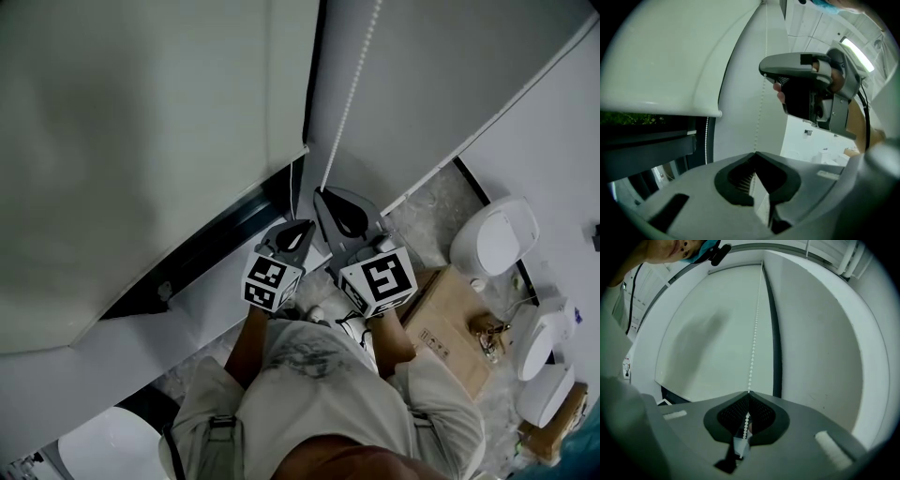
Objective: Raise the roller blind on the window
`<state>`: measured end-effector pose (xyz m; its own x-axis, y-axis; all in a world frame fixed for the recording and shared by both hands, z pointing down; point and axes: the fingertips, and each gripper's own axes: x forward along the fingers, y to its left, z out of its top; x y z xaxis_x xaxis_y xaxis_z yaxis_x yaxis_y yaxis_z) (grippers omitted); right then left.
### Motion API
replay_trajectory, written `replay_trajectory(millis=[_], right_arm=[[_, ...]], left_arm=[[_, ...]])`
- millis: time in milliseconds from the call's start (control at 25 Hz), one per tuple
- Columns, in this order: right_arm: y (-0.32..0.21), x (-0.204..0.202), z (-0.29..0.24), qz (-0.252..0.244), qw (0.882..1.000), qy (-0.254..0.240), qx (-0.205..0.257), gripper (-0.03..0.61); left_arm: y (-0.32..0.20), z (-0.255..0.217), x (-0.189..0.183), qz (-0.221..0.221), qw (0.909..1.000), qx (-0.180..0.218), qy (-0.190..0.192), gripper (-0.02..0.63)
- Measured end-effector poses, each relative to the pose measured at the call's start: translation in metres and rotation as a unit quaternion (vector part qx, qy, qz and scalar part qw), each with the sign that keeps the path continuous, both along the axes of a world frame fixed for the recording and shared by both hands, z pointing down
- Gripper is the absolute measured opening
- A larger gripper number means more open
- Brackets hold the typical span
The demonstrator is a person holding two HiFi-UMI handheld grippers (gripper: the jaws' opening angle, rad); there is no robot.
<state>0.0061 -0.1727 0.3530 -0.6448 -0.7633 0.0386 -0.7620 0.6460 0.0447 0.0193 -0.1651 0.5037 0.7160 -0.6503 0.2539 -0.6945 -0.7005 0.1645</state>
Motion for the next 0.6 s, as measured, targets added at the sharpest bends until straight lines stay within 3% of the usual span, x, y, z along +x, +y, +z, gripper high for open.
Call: replay_trajectory(millis=[600], right_arm=[[0.009,0.002,0.043,-0.002,0.999,0.013,-0.03,0.011]], left_arm=[[0.005,0.048,0.003,-0.002,0.9991,-0.038,-0.021,0.014]])
